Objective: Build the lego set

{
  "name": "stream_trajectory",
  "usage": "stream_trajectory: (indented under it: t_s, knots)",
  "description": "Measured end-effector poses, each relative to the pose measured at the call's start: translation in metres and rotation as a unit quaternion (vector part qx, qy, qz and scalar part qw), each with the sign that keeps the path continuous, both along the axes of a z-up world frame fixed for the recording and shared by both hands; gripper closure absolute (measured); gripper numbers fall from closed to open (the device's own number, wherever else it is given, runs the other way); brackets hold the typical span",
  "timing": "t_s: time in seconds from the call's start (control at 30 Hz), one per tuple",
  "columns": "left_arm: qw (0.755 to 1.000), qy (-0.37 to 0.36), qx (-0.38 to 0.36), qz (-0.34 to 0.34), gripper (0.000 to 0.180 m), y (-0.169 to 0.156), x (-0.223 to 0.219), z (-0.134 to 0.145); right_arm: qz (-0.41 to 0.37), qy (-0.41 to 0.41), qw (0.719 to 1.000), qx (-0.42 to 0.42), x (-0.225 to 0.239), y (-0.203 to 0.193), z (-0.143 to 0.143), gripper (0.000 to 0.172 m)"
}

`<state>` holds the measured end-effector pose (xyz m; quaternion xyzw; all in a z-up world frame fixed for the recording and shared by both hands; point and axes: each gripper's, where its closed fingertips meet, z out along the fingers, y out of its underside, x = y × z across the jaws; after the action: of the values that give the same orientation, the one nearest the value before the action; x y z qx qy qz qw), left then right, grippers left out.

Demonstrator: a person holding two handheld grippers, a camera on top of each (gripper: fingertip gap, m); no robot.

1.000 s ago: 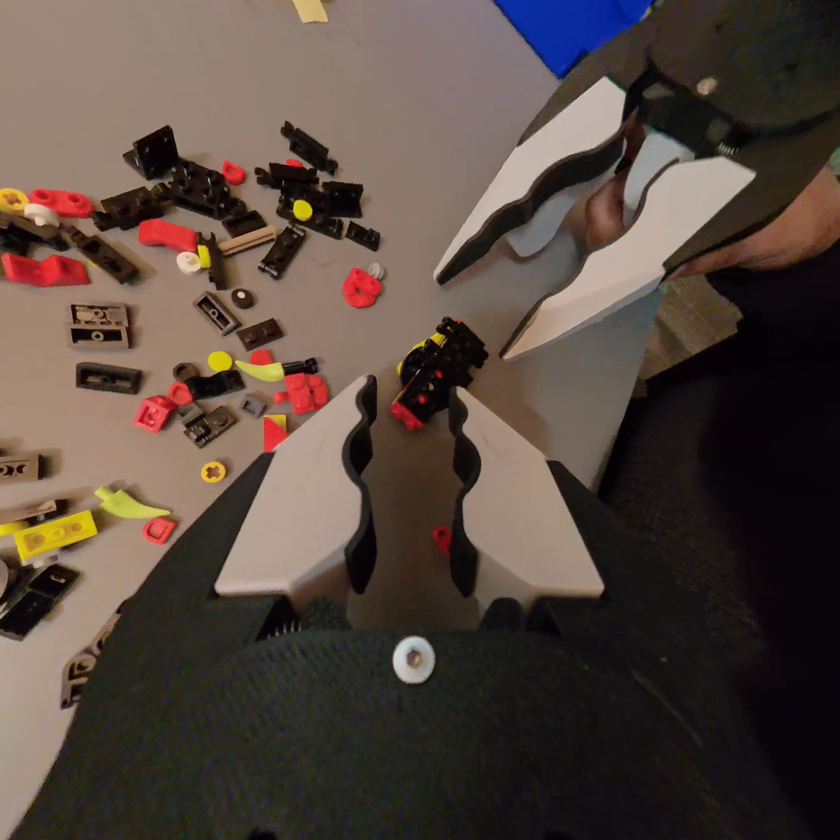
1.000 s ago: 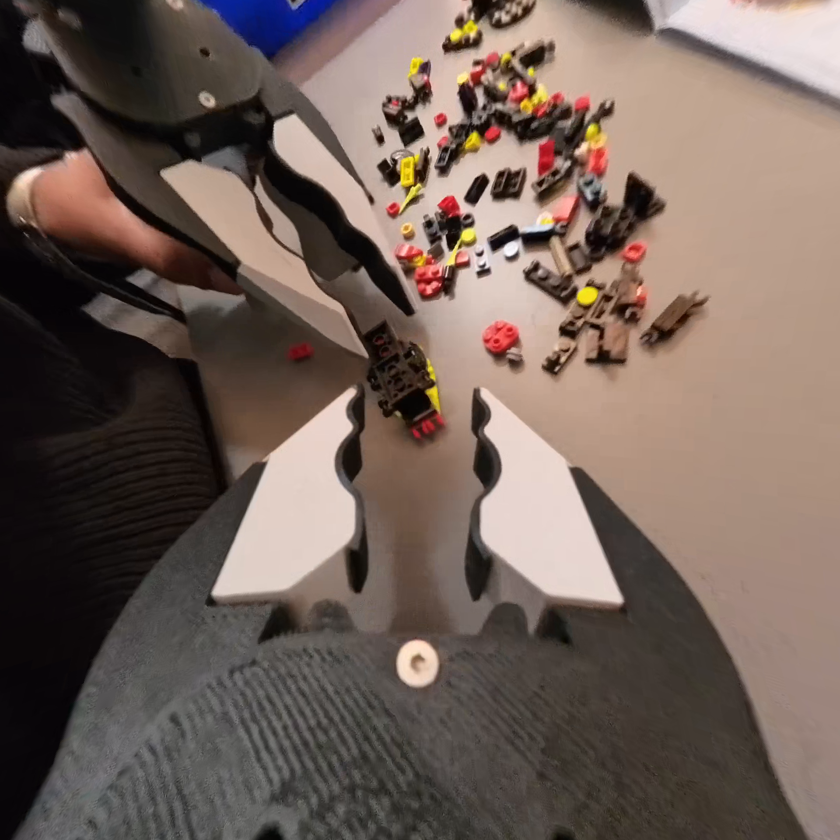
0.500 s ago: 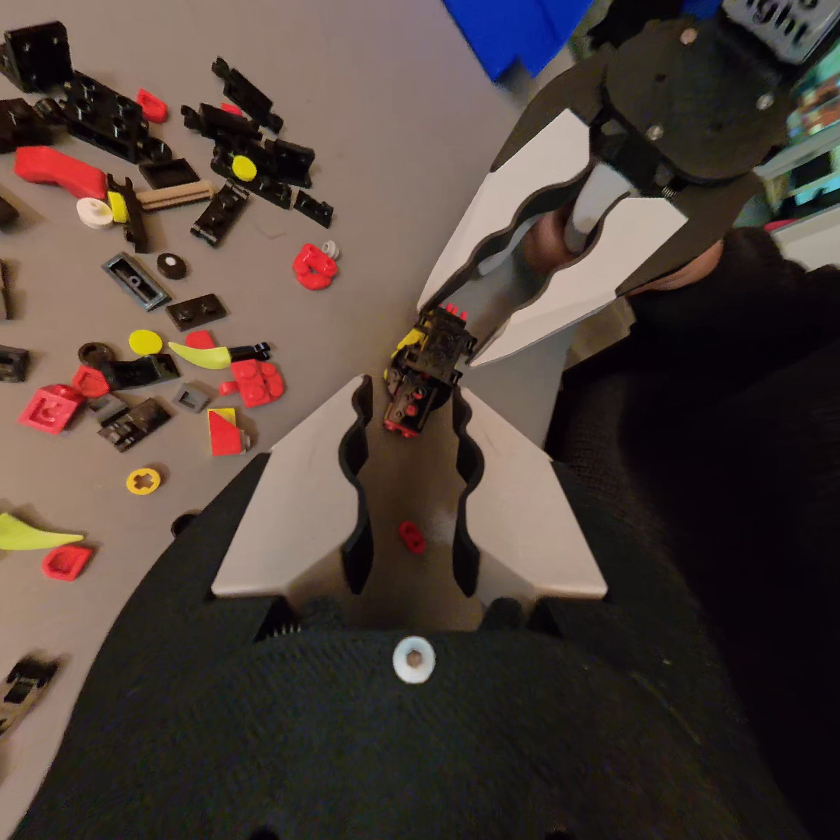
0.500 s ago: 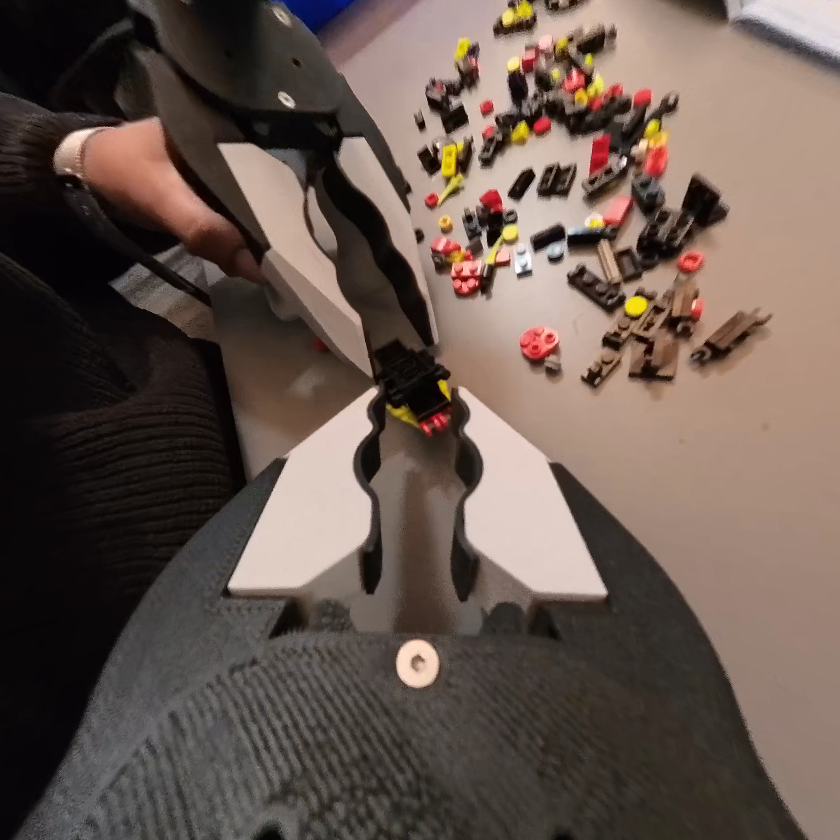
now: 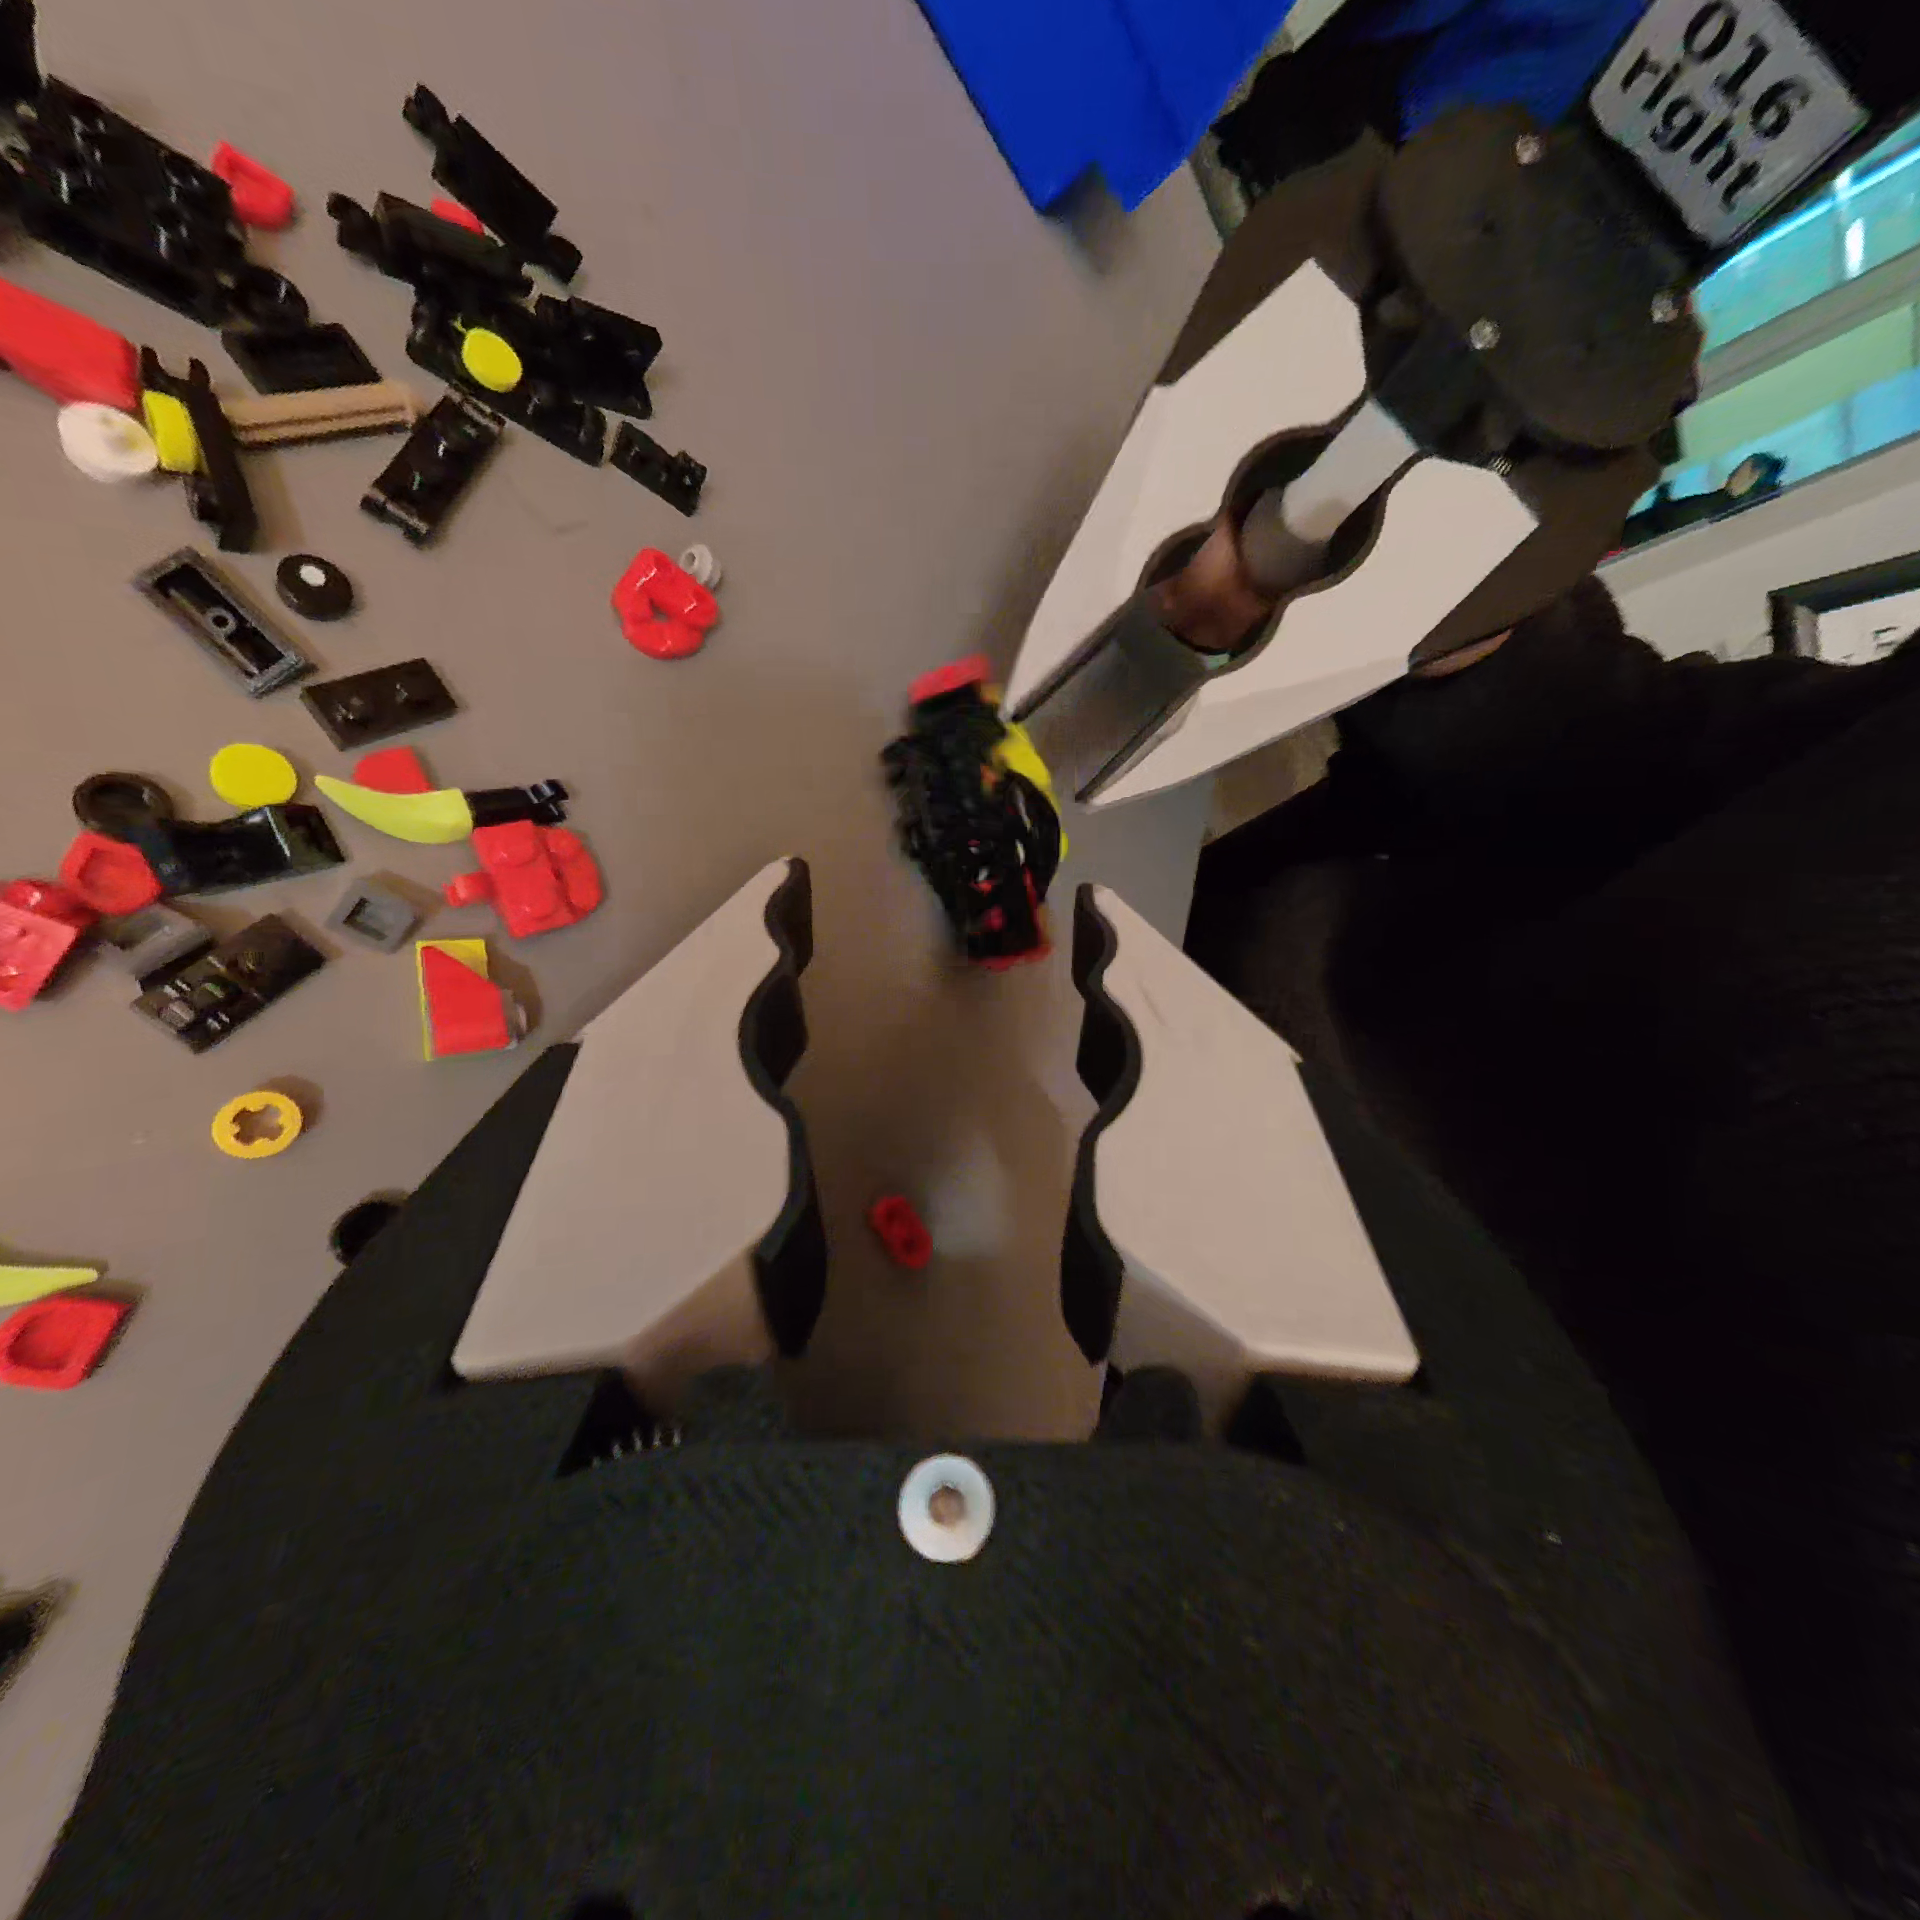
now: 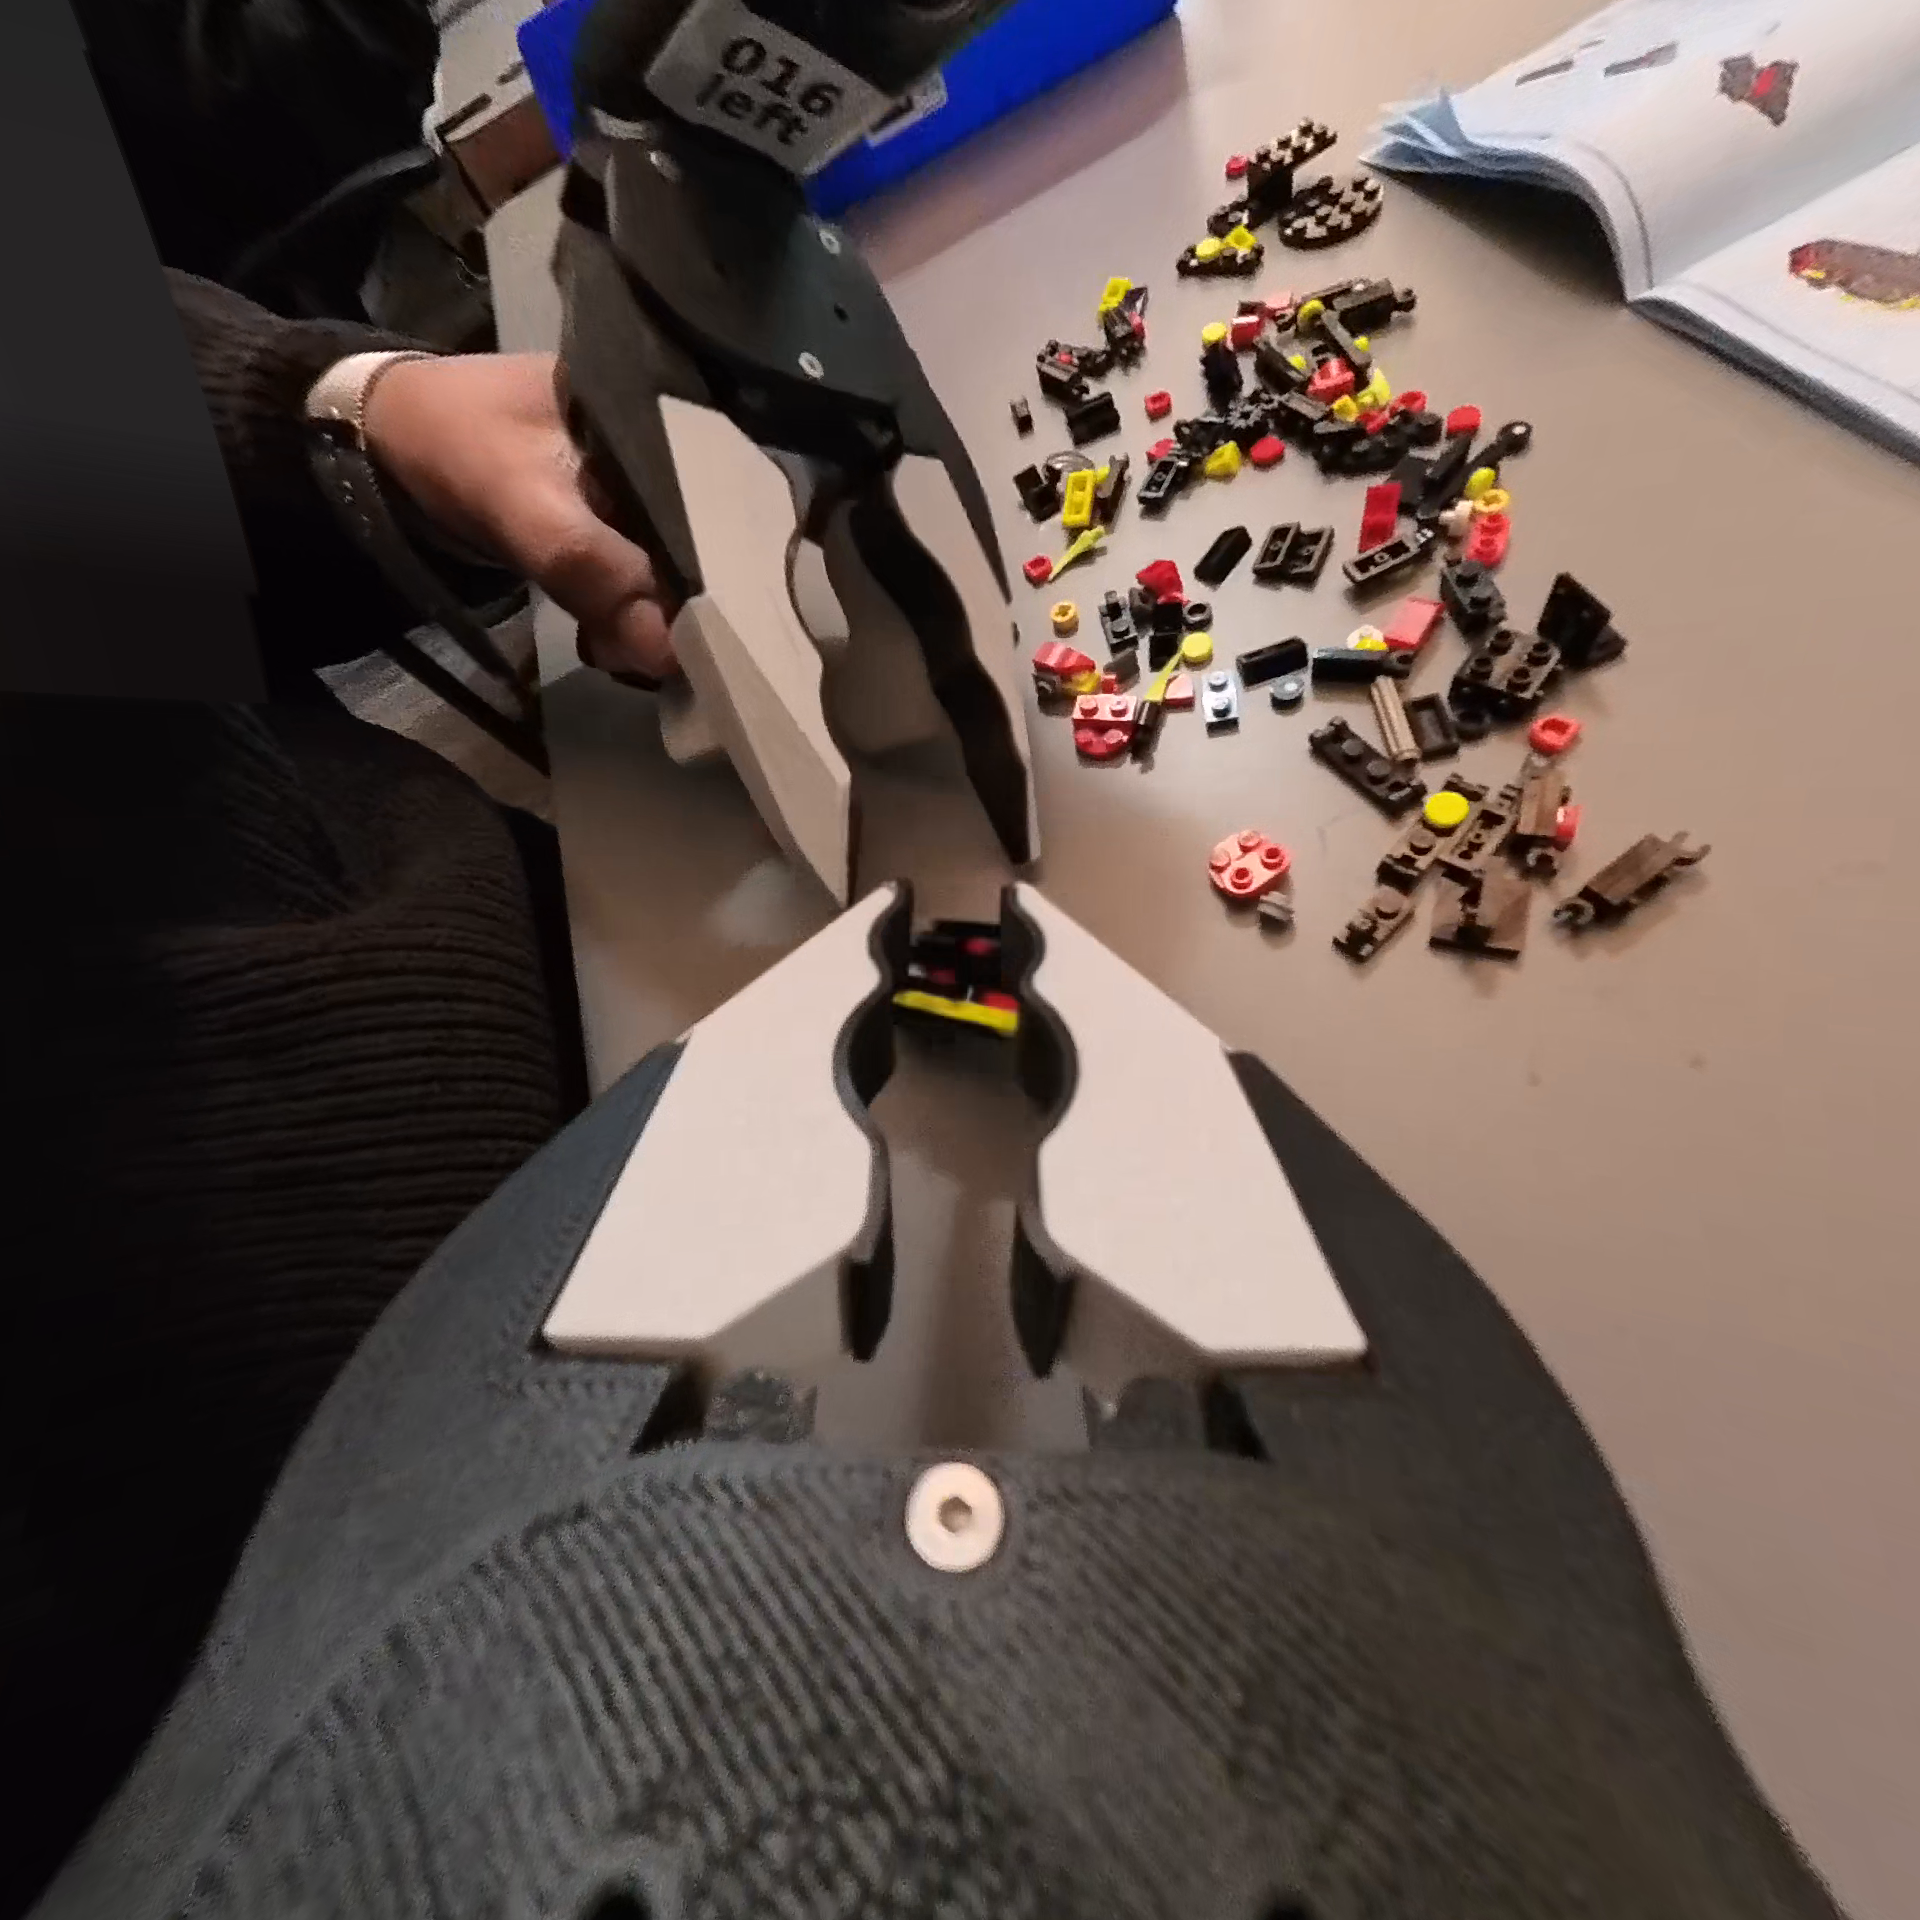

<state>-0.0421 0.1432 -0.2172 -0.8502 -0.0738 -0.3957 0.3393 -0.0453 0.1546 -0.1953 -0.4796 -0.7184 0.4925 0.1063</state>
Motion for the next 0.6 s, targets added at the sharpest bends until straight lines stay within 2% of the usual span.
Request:
stream_trajectory:
  t_s: [0.1, 0.2, 0.4, 0.6]
  knots:
    - [1.0, -0.011, 0.013, 0.004, 0.13, 0.002, -0.001, 0.005, -0.002, -0.01, 1.0, 0.001, 0.0, 0.001, -0.004, 0.155]
    - [1.0, 0.01, 0.004, -0.002, 0.13, 0.001, 0.002, 0.0, -0.018, -0.012, 1.0, 0.007, -0.001, 0.008, -0.005, 0.15]
    - [1.0, 0.018, -0.006, 0.013, 0.132, 0.005, 0.003, -0.005, -0.052, -0.018, 0.998, -0.031, -0.004, 0.019, -0.001, 0.142]
    - [0.999, 0.028, -0.008, 0.019, 0.136, 0.009, 0.005, -0.007, -0.057, -0.103, 0.993, -0.015, 0.004, 0.02, -0.032, 0.138]
